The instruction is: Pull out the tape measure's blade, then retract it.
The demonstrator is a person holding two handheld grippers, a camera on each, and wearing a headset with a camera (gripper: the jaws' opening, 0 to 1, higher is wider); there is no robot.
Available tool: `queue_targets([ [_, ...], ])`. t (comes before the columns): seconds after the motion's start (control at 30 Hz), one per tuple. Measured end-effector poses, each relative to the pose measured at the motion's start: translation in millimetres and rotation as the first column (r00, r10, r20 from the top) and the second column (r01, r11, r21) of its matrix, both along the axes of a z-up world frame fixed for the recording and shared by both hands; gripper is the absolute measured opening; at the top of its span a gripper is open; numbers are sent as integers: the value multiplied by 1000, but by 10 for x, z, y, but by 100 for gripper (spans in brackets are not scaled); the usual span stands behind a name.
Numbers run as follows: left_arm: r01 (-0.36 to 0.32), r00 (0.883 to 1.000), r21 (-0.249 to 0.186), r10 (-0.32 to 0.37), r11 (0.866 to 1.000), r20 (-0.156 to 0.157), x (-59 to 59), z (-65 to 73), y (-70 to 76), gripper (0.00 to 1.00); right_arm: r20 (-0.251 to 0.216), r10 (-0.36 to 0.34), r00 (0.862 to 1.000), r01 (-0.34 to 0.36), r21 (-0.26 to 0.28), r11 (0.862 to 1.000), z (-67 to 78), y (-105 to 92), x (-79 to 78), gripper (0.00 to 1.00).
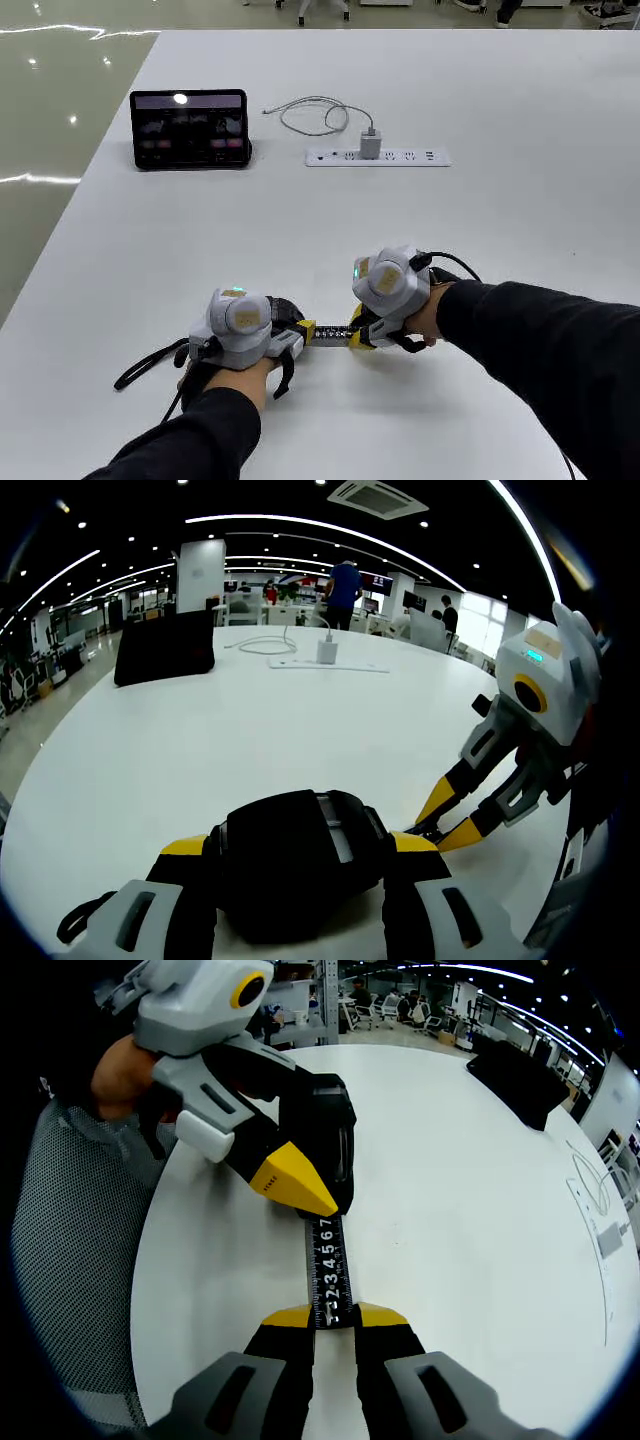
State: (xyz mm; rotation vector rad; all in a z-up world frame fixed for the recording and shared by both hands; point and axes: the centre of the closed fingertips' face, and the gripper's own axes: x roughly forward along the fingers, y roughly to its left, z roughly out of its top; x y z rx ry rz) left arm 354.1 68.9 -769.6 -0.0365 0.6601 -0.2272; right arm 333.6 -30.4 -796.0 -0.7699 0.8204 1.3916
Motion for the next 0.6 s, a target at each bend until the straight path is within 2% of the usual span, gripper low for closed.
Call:
queue_targets([
  [0.33,2,1000,0,-2,1000,-3,5,-2,-2,64,0,1,1000,-1,-1,1000,10,61,0,11],
  [0.6,2,1000,1,-2,1000,1,9,-3,-1,64,1,-17,1000,17,34,999,10,110,-8,11],
])
